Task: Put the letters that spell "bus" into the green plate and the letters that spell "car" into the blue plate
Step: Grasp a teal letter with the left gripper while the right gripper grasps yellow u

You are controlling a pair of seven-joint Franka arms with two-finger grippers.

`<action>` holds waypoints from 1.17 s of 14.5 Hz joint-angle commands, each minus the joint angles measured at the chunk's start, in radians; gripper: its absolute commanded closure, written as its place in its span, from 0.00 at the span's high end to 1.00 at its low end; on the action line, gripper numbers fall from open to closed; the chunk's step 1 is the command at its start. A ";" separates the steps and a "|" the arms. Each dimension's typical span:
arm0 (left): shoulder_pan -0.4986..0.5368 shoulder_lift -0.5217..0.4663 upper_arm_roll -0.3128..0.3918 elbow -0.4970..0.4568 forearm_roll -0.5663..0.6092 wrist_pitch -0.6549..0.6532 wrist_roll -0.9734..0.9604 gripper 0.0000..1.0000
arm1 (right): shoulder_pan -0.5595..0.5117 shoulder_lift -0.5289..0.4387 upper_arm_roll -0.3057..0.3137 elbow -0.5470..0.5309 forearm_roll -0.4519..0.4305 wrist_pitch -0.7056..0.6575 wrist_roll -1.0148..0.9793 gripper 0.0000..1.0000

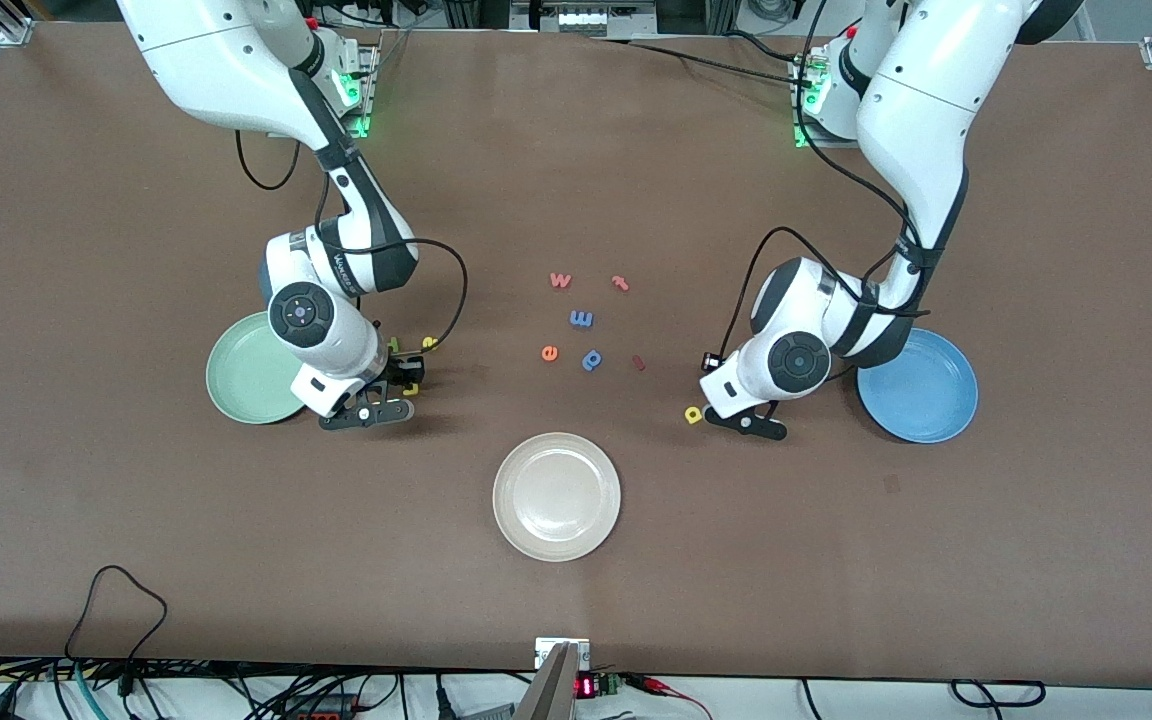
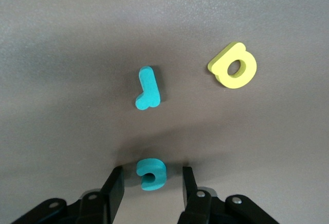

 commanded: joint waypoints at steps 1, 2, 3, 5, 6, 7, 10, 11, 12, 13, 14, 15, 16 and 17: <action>-0.010 0.026 0.005 0.021 0.017 -0.005 -0.013 0.42 | 0.040 0.030 -0.006 0.016 0.023 0.015 0.030 0.49; -0.010 0.029 0.005 0.021 0.018 -0.004 -0.013 0.37 | 0.043 0.041 -0.006 0.021 0.023 0.018 0.054 0.49; -0.010 0.029 0.005 0.021 0.018 -0.004 -0.013 0.33 | 0.044 0.050 -0.006 0.028 0.020 0.026 0.057 0.49; -0.010 0.031 0.005 0.023 0.018 -0.004 -0.012 0.24 | 0.050 0.055 -0.007 0.028 0.017 0.032 0.054 0.49; -0.010 0.031 0.005 0.023 0.020 -0.004 -0.012 0.21 | 0.050 0.058 -0.009 0.028 0.015 0.032 0.048 0.49; -0.008 0.029 0.005 0.023 0.020 -0.004 -0.010 0.19 | 0.049 0.059 -0.010 0.028 0.011 0.032 0.047 0.49; -0.001 0.017 0.005 0.023 0.020 -0.012 -0.003 0.17 | 0.049 0.059 -0.021 0.028 0.005 0.030 0.042 0.49; 0.005 -0.001 0.006 0.023 0.020 -0.021 0.002 0.15 | 0.047 0.059 -0.023 0.028 -0.003 0.029 0.036 0.49; 0.016 -0.021 0.006 0.023 0.020 -0.032 0.002 0.14 | 0.047 0.059 -0.024 0.025 -0.005 0.029 0.038 0.49; 0.022 -0.043 0.008 0.023 0.020 -0.061 0.002 0.13 | 0.047 0.061 -0.024 0.022 -0.006 0.029 0.038 0.49; 0.028 -0.067 0.015 0.024 0.020 -0.083 0.002 0.12 | 0.047 0.062 -0.024 0.021 -0.006 0.027 0.039 0.49; 0.041 -0.090 0.020 0.023 0.020 -0.096 0.002 0.12 | 0.047 0.065 -0.024 0.021 -0.006 0.027 0.039 0.49; 0.077 -0.112 0.025 0.023 0.021 -0.115 0.008 0.12 | 0.047 0.071 -0.024 0.019 -0.006 0.026 0.039 0.49; 0.122 -0.122 0.025 0.023 0.032 -0.119 0.034 0.12 | 0.047 0.073 -0.023 0.018 -0.006 0.026 0.039 0.49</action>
